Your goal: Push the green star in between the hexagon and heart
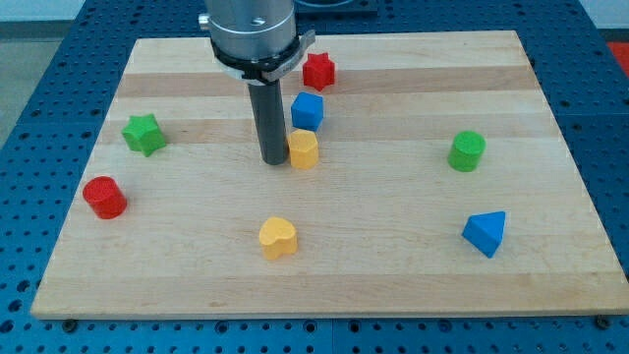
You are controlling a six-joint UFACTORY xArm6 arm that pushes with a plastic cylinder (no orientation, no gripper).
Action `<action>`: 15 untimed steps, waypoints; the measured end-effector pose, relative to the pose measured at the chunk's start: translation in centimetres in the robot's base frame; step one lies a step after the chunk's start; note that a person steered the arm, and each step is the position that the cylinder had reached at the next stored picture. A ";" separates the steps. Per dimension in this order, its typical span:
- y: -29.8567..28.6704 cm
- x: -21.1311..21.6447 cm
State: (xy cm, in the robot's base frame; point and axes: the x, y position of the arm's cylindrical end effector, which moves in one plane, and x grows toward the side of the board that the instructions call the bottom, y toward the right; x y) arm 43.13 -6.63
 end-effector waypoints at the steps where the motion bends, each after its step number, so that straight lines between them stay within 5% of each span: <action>1: -2.9 -0.3; 2: -12.0 -1.3; 3: -12.2 -7.5; 4: -18.2 -7.6; 7: -13.7 5.0; 8: -18.8 6.2; 9: -16.0 10.1; 10: -9.8 9.6; 12: -16.7 7.7; 14: -3.5 6.5; 15: -9.0 6.2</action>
State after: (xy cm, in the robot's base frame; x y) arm 49.36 -15.67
